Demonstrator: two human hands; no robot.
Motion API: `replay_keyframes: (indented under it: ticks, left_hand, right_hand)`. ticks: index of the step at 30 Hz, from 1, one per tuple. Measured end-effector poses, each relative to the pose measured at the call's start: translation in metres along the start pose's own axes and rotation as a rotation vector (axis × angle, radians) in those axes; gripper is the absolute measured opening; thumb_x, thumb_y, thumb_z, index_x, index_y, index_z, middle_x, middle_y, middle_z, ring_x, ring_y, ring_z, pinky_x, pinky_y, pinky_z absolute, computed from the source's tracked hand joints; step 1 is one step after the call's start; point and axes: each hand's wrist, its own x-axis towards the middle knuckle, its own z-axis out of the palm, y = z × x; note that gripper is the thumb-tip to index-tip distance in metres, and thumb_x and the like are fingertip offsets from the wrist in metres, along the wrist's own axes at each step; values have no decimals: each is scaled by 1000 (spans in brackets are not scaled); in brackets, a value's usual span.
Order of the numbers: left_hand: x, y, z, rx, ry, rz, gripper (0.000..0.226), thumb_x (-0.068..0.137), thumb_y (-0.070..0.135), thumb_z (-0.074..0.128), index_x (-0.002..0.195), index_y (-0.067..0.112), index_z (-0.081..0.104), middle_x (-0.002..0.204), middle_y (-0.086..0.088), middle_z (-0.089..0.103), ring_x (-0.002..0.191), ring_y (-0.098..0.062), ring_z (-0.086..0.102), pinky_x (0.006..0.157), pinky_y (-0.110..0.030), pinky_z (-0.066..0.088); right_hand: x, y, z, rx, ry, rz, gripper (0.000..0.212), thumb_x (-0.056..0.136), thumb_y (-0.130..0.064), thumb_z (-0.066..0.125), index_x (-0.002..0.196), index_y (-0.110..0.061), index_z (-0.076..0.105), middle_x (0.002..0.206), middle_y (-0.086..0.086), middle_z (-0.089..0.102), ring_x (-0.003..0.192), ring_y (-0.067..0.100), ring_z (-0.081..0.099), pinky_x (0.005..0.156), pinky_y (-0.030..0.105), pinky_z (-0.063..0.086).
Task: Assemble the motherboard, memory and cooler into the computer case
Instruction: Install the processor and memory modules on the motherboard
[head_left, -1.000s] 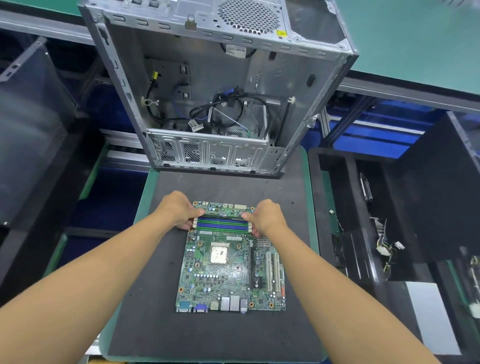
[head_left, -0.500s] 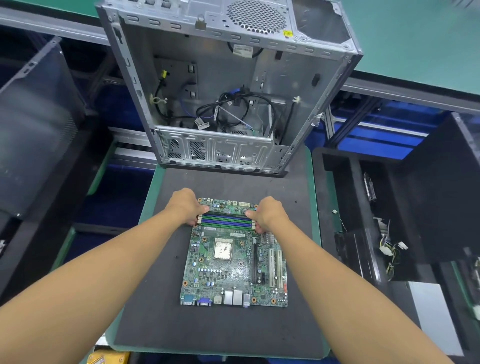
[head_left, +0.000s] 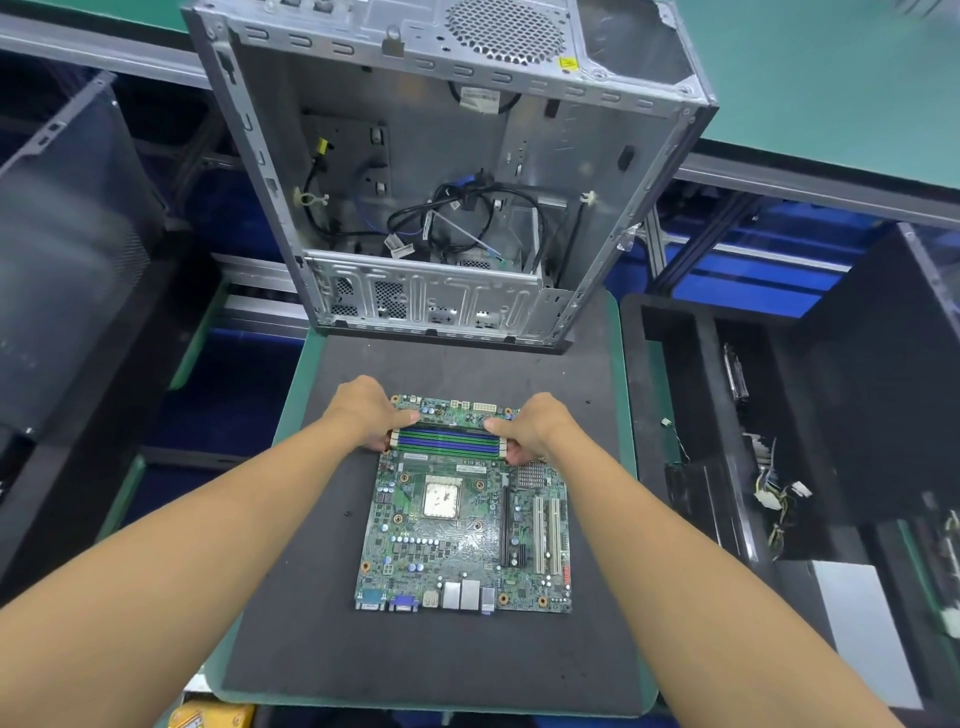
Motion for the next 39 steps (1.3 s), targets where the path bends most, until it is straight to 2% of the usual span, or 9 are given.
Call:
replay_keyframes:
  ticks: [2, 6, 11, 16, 21, 25, 27, 33, 39]
  left_hand:
    - [0, 1, 1, -28, 10, -14, 52, 80, 41, 78, 99, -7, 72, 94, -19, 73, 76, -27, 74, 75, -41, 61]
    - [1, 1, 1, -38, 3, -26, 51, 80, 41, 79, 99, -6, 73, 98, -18, 73, 76, -26, 74, 74, -41, 61]
    - [3, 2, 0, -36, -5, -40, 49, 80, 41, 79, 98, -3, 73, 92, -16, 74, 73, -25, 74, 75, -41, 61]
    - [2, 3, 0, -18, -3, -41, 51, 81, 42, 78, 103, -3, 71, 95, -15, 75, 74, -25, 74, 78, -41, 61]
    - [-1, -1, 1, -102, 25, -71, 52, 76, 45, 80, 97, -3, 71, 89, -12, 75, 68, -20, 74, 75, -37, 62]
    - [-4, -5, 3, -139, 88, -112, 53, 75, 45, 82, 92, -4, 71, 71, -13, 74, 66, -21, 74, 72, -39, 62]
    - [-4, -5, 2, -159, 103, -128, 46, 77, 41, 82, 88, -2, 72, 64, -10, 72, 60, -18, 73, 68, -36, 63]
    - [-3, -3, 3, -206, 92, -148, 36, 81, 31, 80, 87, -3, 69, 75, -15, 72, 65, -20, 72, 57, -36, 62]
    - [-1, -2, 10, -170, 146, -110, 34, 84, 28, 77, 79, -6, 70, 69, -17, 71, 66, -28, 73, 67, -39, 63]
  right_hand:
    - [-1, -4, -1, 1, -5, 16, 51, 89, -45, 75, 66, -12, 44, 35, -3, 51, 27, 8, 49, 31, 12, 34]
    - [2, -7, 0, -10, -5, 65, 52, 87, -46, 76, 69, -14, 40, 34, -4, 48, 24, 9, 45, 29, 12, 31]
    - [6, -4, 6, 2, 30, 60, 43, 89, -47, 75, 80, -7, 62, 50, 5, 66, 41, 8, 63, 45, 20, 48]
    - [3, -5, 7, 50, 53, 51, 42, 90, -41, 74, 95, -1, 65, 72, 13, 74, 53, 14, 68, 54, 24, 54]
    - [-2, -5, 8, 93, 70, 90, 45, 85, -48, 78, 76, -9, 56, 50, 3, 67, 52, 11, 69, 52, 23, 55]
    - [-7, -6, 7, 126, 99, 108, 48, 78, -48, 84, 81, -7, 59, 57, 4, 70, 62, 14, 75, 52, 25, 59]
    - [-10, -7, 8, 105, 137, 98, 51, 79, -47, 84, 77, -6, 55, 57, 5, 68, 55, 15, 72, 49, 27, 57]
    - [-16, -3, 12, 122, 179, 73, 48, 84, -47, 80, 78, -5, 58, 64, 10, 70, 49, 15, 62, 53, 28, 51]
    - [-17, -2, 16, 160, 190, 44, 44, 86, -43, 79, 89, -1, 66, 72, 11, 71, 61, 21, 66, 57, 29, 49]
